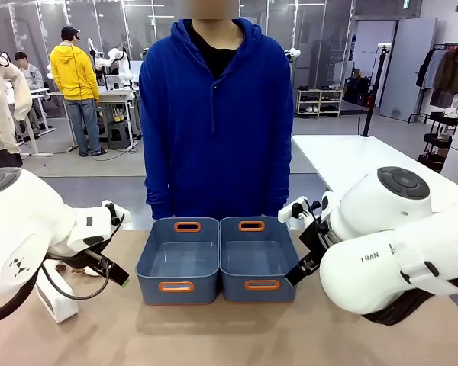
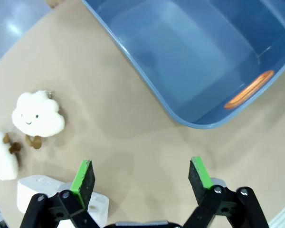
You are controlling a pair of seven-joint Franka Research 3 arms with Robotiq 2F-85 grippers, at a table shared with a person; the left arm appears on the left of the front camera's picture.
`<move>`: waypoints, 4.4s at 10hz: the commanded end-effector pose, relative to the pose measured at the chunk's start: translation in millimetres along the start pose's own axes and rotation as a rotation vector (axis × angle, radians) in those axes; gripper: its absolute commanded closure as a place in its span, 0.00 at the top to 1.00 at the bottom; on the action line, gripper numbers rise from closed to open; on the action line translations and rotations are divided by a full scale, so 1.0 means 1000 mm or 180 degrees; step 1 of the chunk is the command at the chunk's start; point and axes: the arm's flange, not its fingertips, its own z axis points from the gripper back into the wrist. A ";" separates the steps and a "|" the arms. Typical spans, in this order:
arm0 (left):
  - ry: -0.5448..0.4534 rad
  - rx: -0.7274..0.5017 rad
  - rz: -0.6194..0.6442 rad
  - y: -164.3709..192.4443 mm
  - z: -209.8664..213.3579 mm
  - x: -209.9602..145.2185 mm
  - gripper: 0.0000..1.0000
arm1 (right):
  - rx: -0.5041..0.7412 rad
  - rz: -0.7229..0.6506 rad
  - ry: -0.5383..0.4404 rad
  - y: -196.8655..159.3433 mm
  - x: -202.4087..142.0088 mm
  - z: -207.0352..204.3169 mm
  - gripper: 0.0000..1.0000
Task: Sort the digital clocks into the basket.
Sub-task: Pick up the Digital clock from the table and place it into the empty Plastic storage basket.
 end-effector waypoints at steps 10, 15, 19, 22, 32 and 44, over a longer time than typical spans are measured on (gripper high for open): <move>-0.1133 -0.1186 -0.0378 0.140 0.240 -0.088 1.00 | 0.1045 -0.0035 -0.1034 -0.158 -0.049 0.193 1.00; -0.1807 -0.1521 0.0330 0.172 0.232 -0.143 1.00 | 0.1149 -0.0644 -0.1548 -0.190 -0.100 0.196 1.00; -0.1782 -0.1496 0.0409 0.183 0.242 -0.142 1.00 | 0.1186 -0.0719 -0.1512 -0.193 -0.103 0.202 1.00; -0.1782 -0.1496 0.0409 0.183 0.242 -0.142 1.00 | 0.1186 -0.0719 -0.1512 -0.193 -0.103 0.202 1.00; -0.1782 -0.1496 0.0409 0.183 0.242 -0.142 1.00 | 0.1186 -0.0719 -0.1512 -0.193 -0.103 0.202 1.00; -0.1782 -0.1496 0.0409 0.183 0.242 -0.142 1.00 | 0.1186 -0.0719 -0.1512 -0.193 -0.103 0.202 1.00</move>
